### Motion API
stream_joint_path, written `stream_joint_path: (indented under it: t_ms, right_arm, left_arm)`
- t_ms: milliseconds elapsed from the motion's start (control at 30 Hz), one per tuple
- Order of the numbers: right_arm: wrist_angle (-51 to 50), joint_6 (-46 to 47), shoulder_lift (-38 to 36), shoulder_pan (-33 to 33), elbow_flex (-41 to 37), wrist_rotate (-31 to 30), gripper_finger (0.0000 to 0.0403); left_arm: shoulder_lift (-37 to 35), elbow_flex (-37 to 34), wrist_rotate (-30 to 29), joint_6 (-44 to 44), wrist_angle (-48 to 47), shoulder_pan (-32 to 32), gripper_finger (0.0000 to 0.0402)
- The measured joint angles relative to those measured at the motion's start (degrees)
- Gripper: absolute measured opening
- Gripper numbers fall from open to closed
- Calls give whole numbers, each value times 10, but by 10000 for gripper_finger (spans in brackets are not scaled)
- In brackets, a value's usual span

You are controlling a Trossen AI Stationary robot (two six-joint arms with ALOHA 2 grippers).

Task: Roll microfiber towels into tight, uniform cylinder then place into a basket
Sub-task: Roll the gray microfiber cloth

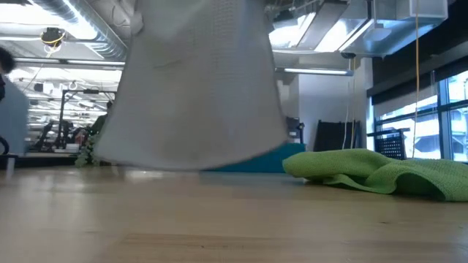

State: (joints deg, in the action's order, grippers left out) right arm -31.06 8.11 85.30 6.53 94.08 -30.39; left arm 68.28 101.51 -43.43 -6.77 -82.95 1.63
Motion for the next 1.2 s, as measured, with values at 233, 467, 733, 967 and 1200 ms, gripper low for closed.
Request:
stream_joint_path:
  t_ms: [233,467,733,967,1200]
  right_arm:
    - [43,-39,2,-20,0,-2,4]
    - [19,-22,30,28,0,-1,4]
    - [-16,50,89,85,0,0,4]
    - [-59,149,136,131,0,1,4]
    - [-91,255,184,175,0,23,4]
  left_arm:
    - [-7,0,-11,9,5,2,0]
    - [-9,-6,77,-85,-60,49,0]
    - [-14,-99,131,-211,-65,149,0]
    - [-13,-210,148,-346,-63,265,0]
    - [-13,-306,178,-463,-14,381,0]
